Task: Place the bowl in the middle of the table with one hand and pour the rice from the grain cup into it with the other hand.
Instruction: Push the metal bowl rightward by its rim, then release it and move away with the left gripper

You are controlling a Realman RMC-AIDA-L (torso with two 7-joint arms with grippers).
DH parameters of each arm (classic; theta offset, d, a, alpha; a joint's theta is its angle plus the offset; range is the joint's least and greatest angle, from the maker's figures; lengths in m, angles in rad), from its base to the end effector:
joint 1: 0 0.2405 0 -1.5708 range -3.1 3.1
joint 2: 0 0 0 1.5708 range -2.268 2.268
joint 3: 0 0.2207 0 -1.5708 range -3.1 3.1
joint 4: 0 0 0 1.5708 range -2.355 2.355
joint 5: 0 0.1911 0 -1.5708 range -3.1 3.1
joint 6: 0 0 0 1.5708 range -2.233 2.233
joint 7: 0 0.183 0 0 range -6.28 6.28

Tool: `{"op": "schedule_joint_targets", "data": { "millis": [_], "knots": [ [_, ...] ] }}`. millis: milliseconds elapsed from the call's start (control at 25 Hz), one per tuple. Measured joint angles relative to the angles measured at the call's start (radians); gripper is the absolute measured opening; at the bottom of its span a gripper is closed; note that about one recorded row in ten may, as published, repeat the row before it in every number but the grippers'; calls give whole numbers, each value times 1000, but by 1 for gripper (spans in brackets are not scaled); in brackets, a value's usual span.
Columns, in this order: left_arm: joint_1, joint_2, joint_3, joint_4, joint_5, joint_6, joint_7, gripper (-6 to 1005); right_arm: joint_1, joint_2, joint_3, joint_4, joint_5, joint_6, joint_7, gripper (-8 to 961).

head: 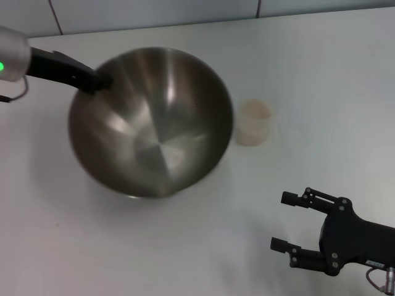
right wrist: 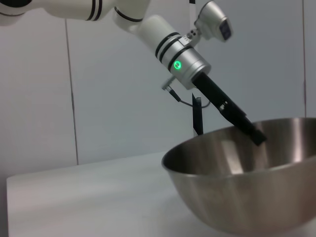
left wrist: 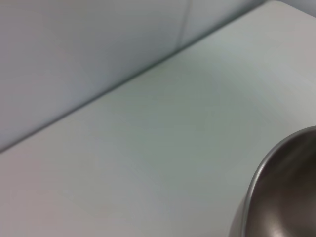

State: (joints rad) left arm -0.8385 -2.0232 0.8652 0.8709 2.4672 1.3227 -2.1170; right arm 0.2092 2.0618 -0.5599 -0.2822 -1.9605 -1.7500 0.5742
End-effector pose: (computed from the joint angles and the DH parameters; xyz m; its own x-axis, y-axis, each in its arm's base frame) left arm -0.1754 0.4065 0.0086 0.8090 0.5732 0.1300 0.5732 -0.7207 -0.3899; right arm 0.2620 0.1882 -0.0384 0.7613 -0.0639 -0.6452 -0.3342 -0.8915 -0.3060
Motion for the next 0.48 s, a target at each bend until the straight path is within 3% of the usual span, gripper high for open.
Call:
{"op": "schedule_joint_targets", "data": {
  "millis": [40, 480],
  "knots": [
    [-26, -24, 15, -37, 3, -11, 17, 43, 0, 0, 0, 0, 0, 0, 0, 714],
    [-79, -37, 24, -159, 30, -99, 40, 94, 3, 0, 0, 0, 0, 0, 2, 709]
  ]
}}
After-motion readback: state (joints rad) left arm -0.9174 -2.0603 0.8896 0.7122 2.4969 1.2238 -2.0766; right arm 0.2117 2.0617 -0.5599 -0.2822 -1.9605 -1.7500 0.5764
